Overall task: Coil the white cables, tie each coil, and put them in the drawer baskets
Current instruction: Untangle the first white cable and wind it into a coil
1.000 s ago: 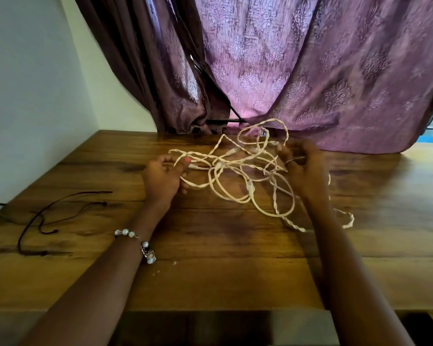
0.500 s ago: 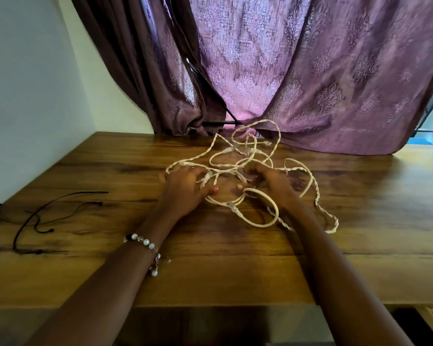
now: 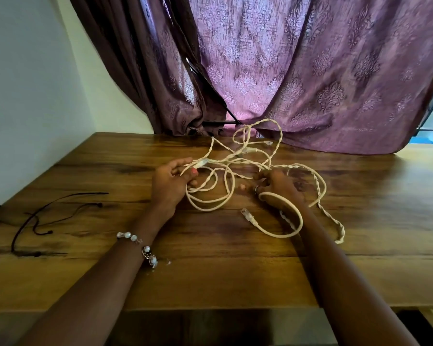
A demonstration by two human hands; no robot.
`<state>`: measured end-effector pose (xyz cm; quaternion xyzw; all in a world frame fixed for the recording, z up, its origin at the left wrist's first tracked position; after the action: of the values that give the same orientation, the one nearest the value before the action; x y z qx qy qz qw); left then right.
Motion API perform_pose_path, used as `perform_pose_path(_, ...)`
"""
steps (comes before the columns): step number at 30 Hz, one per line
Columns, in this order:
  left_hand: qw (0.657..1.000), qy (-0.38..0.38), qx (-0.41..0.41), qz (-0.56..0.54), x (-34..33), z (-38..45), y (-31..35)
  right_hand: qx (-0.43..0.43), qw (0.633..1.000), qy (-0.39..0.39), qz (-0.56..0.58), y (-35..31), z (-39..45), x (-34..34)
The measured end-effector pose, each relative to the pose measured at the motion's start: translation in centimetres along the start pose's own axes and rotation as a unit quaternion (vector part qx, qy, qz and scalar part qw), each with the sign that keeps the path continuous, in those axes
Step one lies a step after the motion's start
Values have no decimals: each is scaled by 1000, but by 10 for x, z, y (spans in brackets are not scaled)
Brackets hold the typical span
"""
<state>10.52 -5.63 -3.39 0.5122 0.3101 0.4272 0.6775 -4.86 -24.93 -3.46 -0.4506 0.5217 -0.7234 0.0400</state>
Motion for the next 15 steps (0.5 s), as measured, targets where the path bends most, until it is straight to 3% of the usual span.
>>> perform_pose_path(5, 986, -51, 1, -159, -9, -4, 9, 43, 996, -12, -76, -7, -3, -13)
perform_pose_path(8, 974, -33, 14, -225, -6, -3, 12, 63, 994, -54, -64, -13, -6, -18)
perform_pose_path(10, 974, -1, 18, -228, 2, -1, 13, 72, 995, -40, -57, -13, -2, -12)
perform_pose_path(13, 977, 22, 13, -213, 10, 1, 13, 100, 986, 90, -97, -12, 5, 13)
perform_pose_path(15, 988, 35, 0, -148, 12, 1, 10, 109, 955, 206, -182, -14, 3, 35)
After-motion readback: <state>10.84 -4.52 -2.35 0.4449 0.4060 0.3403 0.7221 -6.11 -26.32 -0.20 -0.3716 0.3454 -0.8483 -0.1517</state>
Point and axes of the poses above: each hand's wrist, its own z-axis towards the middle knuckle, its own x-axis out of the back of the hand, y = z × x, the point moved 6 cm from there along z, towards the middle knuckle, and after that the axes turned 5 degrees about -x, right-handed, at the moved point
